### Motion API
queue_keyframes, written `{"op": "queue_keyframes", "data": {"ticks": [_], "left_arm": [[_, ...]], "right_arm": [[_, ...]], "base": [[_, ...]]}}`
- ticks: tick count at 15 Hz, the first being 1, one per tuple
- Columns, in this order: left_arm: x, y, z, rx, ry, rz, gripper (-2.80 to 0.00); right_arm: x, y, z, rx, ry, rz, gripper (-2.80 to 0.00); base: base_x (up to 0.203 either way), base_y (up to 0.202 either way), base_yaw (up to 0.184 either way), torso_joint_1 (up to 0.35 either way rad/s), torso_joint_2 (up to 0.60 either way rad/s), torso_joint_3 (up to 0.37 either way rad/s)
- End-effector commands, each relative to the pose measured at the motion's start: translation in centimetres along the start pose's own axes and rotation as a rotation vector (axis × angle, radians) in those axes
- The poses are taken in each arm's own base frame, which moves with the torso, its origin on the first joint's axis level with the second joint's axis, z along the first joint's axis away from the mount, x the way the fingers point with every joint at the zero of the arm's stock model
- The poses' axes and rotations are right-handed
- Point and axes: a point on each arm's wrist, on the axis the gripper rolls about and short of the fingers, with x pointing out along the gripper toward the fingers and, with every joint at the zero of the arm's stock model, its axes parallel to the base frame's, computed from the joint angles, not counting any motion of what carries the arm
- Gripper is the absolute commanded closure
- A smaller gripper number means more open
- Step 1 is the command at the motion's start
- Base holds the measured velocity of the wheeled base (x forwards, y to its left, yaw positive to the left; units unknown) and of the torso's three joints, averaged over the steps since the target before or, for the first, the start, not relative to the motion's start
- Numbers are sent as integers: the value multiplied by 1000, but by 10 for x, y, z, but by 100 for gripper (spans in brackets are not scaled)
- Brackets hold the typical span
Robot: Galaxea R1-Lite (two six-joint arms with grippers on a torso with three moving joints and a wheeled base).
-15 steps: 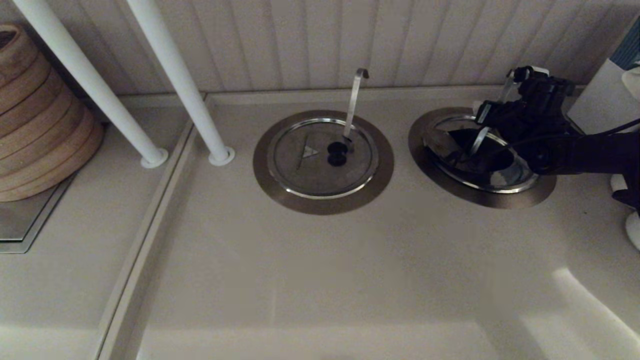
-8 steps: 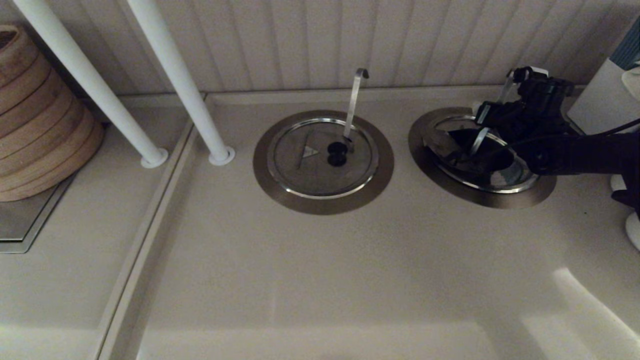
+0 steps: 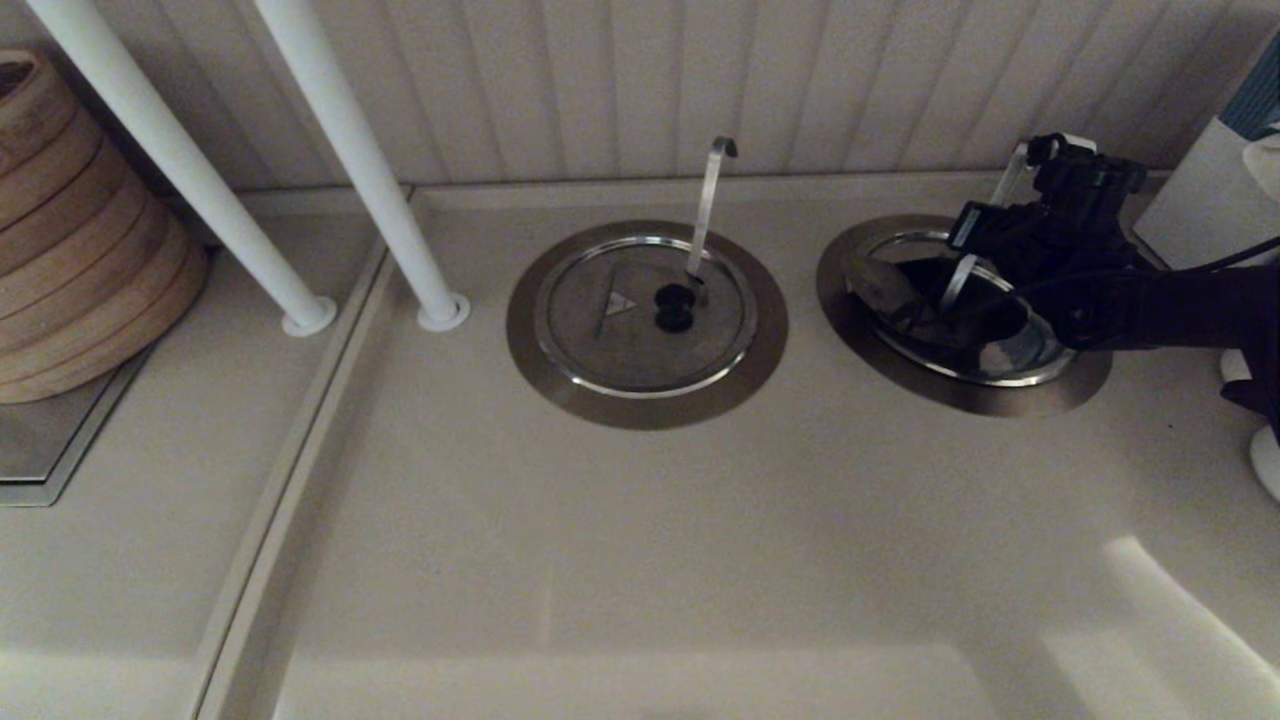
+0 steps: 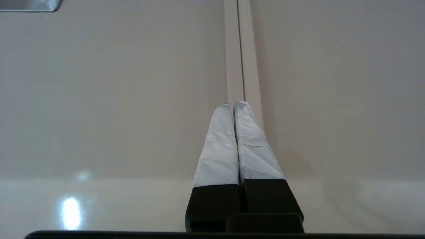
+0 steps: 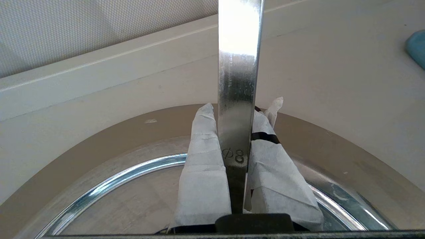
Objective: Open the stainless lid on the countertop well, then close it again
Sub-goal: Stir with a spoon
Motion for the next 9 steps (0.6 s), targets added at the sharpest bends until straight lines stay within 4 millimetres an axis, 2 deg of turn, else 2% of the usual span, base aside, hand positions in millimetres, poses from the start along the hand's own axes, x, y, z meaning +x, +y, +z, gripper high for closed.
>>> {"op": "queue_keyframes", "data": {"ticks": [1, 5, 9], "left_arm": [[0, 0, 0, 0, -1, 0, 0], [0, 0, 0, 0, -1, 0, 0], [0, 0, 0, 0, 0, 0, 0]], "right_arm": [[-1, 0, 1, 2, -5, 0, 0], [-3, 0, 6, 5, -11, 0, 0], [-21, 5, 22, 8, -10, 15, 0]], "base": [[0, 0, 0, 0, 0, 0], [0, 0, 0, 0, 0, 0], [0, 0, 0, 0, 0, 0]]}}
